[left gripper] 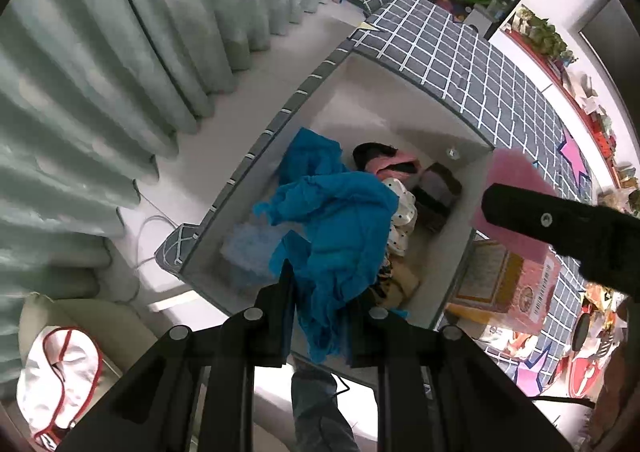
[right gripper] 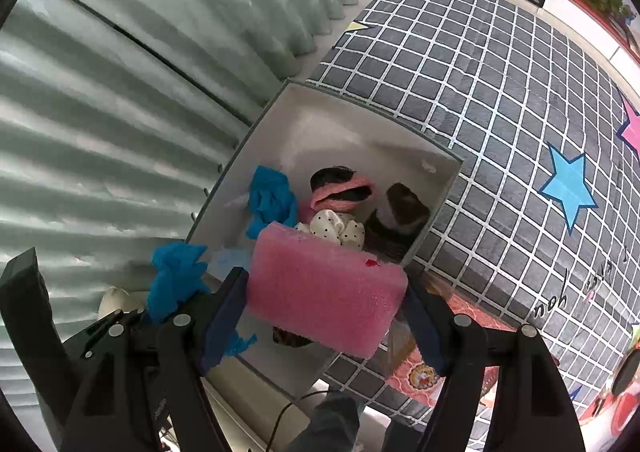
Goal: Organize soft objects
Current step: 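Lift and carry the blue fabric and pink sponge with both tools over the box, then open both tools to drop the blue fabric and pink sponge into the box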
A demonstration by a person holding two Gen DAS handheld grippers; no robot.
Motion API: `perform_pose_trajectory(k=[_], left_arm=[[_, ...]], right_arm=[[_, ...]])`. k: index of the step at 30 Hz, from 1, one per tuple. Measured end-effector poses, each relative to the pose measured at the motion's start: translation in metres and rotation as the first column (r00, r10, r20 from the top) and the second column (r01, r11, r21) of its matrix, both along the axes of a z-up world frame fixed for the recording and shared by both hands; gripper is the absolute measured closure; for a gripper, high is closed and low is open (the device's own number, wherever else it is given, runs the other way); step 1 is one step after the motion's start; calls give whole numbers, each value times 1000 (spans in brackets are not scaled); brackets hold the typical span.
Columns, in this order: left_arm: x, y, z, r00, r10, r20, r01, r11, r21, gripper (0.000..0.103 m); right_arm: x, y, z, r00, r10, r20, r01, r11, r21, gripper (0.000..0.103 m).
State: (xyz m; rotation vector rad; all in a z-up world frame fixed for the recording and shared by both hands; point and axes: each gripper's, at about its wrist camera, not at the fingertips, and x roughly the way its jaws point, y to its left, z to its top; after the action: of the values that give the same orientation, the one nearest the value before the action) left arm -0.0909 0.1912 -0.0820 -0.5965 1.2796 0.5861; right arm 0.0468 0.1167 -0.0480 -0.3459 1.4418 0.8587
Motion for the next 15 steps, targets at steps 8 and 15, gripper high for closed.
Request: perform_pose_trajectory(k=[8, 15], left_arm=[[4, 4, -12, 1000, -1, -22, 0, 1000, -13, 83], [8, 7, -17, 999, 0, -34, -1, 1000, -23, 83]], right_arm=[[2, 9, -6, 1000, 16, -9, -17, 1000, -16, 27], [5, 15, -11, 1000, 22, -14, -23, 999, -33, 27]])
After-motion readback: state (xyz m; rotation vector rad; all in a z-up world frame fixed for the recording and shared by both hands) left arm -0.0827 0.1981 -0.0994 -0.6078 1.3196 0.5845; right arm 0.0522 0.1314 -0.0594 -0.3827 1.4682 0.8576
